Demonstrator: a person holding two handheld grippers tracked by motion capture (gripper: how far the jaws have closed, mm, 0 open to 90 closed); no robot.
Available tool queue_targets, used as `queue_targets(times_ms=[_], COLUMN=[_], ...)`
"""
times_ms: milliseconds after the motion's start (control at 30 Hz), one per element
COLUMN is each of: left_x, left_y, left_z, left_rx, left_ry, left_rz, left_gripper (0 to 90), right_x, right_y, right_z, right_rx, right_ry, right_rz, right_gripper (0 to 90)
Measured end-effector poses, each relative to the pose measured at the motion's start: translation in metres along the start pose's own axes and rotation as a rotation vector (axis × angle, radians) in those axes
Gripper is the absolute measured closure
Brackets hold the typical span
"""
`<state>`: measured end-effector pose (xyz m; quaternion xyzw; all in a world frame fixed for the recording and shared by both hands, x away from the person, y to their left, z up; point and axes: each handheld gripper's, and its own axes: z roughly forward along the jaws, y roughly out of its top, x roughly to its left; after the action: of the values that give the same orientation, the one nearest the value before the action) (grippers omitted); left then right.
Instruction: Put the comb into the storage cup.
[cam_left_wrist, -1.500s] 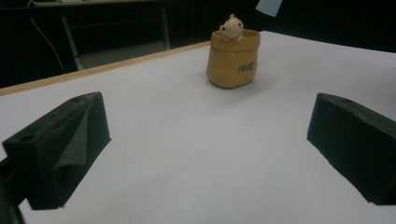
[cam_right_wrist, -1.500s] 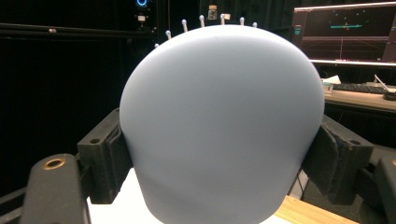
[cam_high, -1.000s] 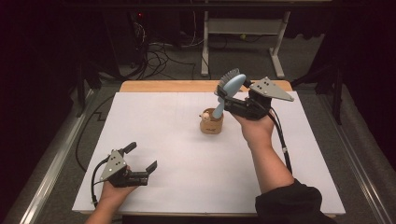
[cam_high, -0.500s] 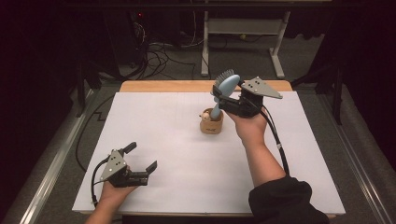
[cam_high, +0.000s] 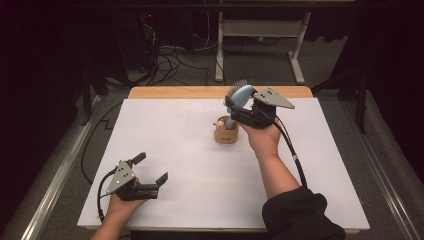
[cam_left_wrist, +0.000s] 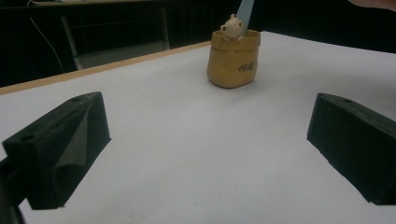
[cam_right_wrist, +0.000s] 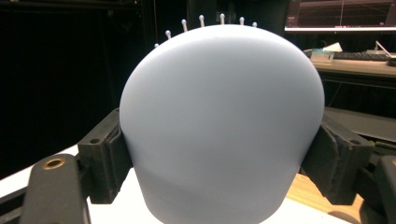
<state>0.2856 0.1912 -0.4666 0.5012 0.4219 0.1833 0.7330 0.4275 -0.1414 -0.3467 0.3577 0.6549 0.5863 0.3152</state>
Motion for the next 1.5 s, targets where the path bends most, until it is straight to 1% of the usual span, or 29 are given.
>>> queue_targets(times_ms=[67, 200, 233, 500, 633, 1033, 1267, 1500], left_x=[-0.001, 0.001, 0.001, 0.001, 0.001, 0.0, 0.0, 0.0], left_y=[0.0, 0.0, 0.0, -0.001, -0.001, -0.001, -0.001, -0.002], left_z=[0.0, 0.0, 0.0, 0.0, 0.0, 0.0, 0.0, 0.0], left_rx=[-0.004, 0.003, 0.003, -0.002, -0.001, -0.001, -0.001, 0.008], left_ry=[0.001, 0.002, 0.002, 0.005, 0.005, 0.004, 0.004, 0.0], left_rz=[-0.004, 0.003, 0.002, -0.002, -0.001, -0.002, -0.006, -0.008], left_gripper=[0.6, 0.5, 0.5, 0.6, 0.5, 0.6, 0.6, 0.6], right_x=[-0.001, -0.001, -0.002, -0.002, -0.001, 0.001, 0.001, 0.0], right_y=[-0.002, -0.007, -0.008, -0.016, -0.018, -0.025, -0.027, -0.026], right_z=[0.001, 0.004, 0.004, 0.01, 0.013, 0.019, 0.02, 0.019], right_rx=[0.003, 0.005, 0.005, 0.011, 0.012, 0.024, 0.026, 0.04], right_ry=[-0.001, -0.002, -0.004, 0.001, 0.004, 0.006, 0.012, 0.003], right_rz=[0.001, 0.012, 0.005, 0.024, 0.03, 0.03, 0.021, 0.041], right_gripper=[20.3, 20.4, 20.3, 20.3, 20.3, 20.3, 20.1, 19.8])
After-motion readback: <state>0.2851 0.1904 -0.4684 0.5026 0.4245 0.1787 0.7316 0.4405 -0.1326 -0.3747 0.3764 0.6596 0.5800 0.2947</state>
